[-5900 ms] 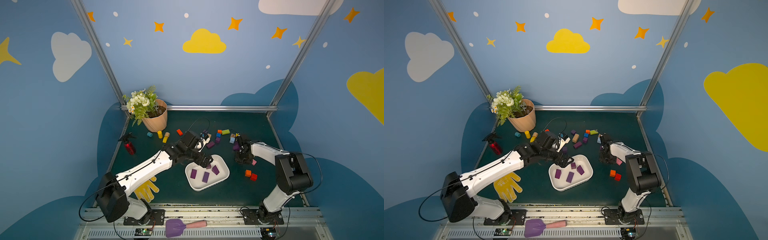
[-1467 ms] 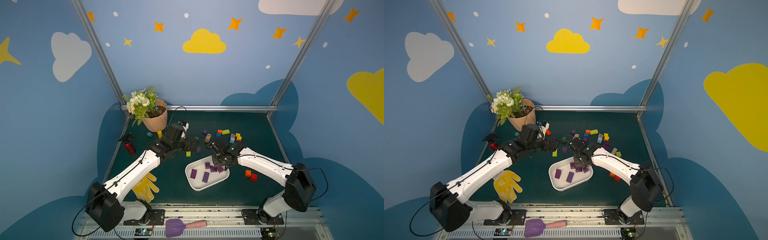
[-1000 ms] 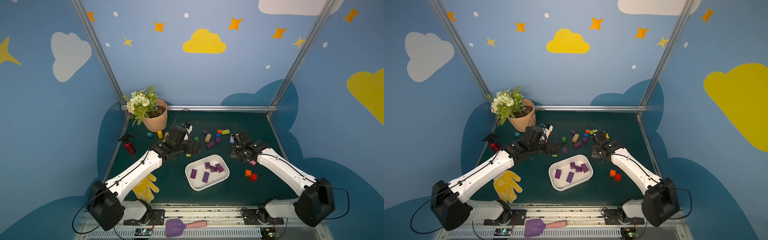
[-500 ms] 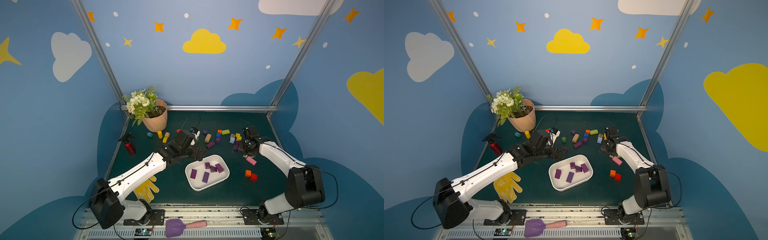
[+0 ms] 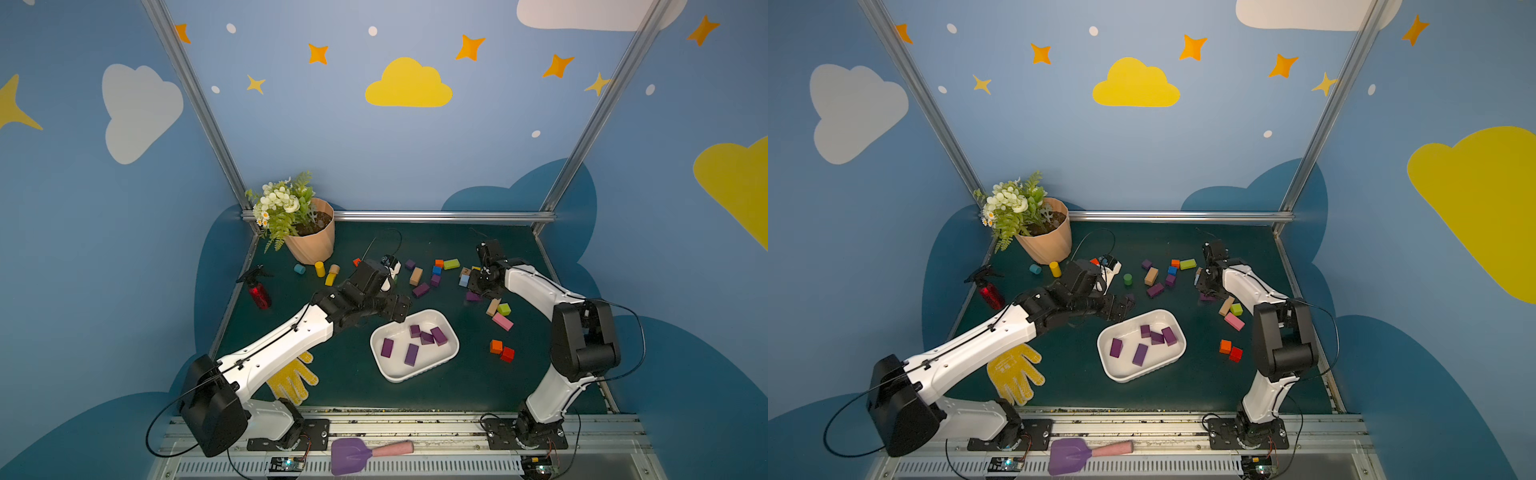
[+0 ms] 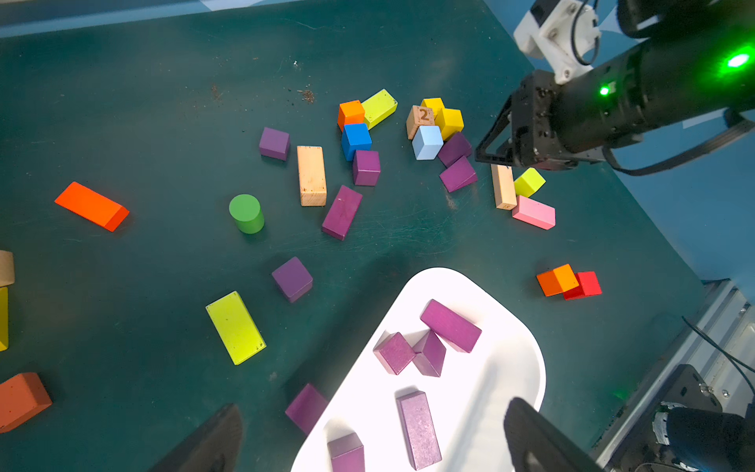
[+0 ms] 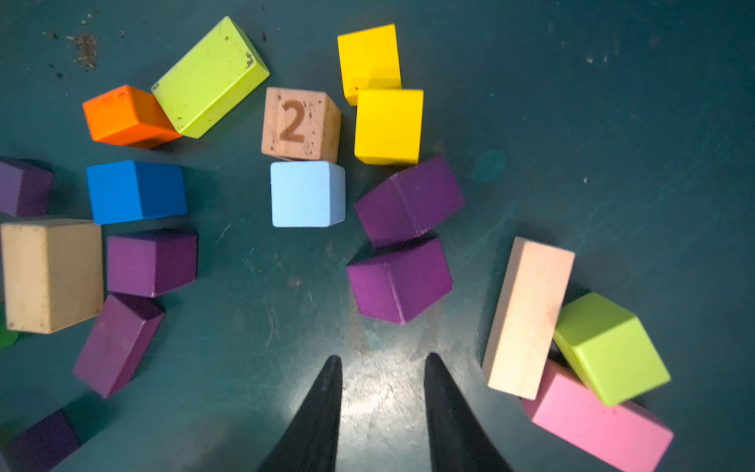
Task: Pick purple bricks into the storage bin
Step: Pick up the building block from the center of the board.
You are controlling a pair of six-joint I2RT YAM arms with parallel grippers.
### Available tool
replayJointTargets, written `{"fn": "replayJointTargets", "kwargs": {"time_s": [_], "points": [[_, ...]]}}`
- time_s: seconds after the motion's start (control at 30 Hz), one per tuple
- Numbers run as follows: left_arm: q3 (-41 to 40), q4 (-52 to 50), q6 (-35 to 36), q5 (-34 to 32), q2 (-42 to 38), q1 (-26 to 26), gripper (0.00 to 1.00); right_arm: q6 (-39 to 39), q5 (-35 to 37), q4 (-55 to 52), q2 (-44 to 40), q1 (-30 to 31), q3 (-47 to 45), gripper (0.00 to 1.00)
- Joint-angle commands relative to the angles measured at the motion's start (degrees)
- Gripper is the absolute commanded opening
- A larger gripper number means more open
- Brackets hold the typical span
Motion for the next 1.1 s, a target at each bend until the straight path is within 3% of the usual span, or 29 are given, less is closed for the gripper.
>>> {"fn": "replayJointTargets", "kwargs": {"time_s": [0.0,0.67,1.07], "points": [[1.2,-0.2,0.9,0.6,0.2,-0.1,1.00,-0.8,0.3,-0.9,2.1,-0.1,2.7,0.34],[1.1,0.3,1.0,2.3,0.0,0.1,1.00,-3.1,2.8,-1.7,10.2,-0.2,6.5,0.28],[1.0,0.7,0.2,3.5,0.2,0.9,1.00,-5.4,2.3,-1.9,8.7,0.3,2.4,0.23]]}}
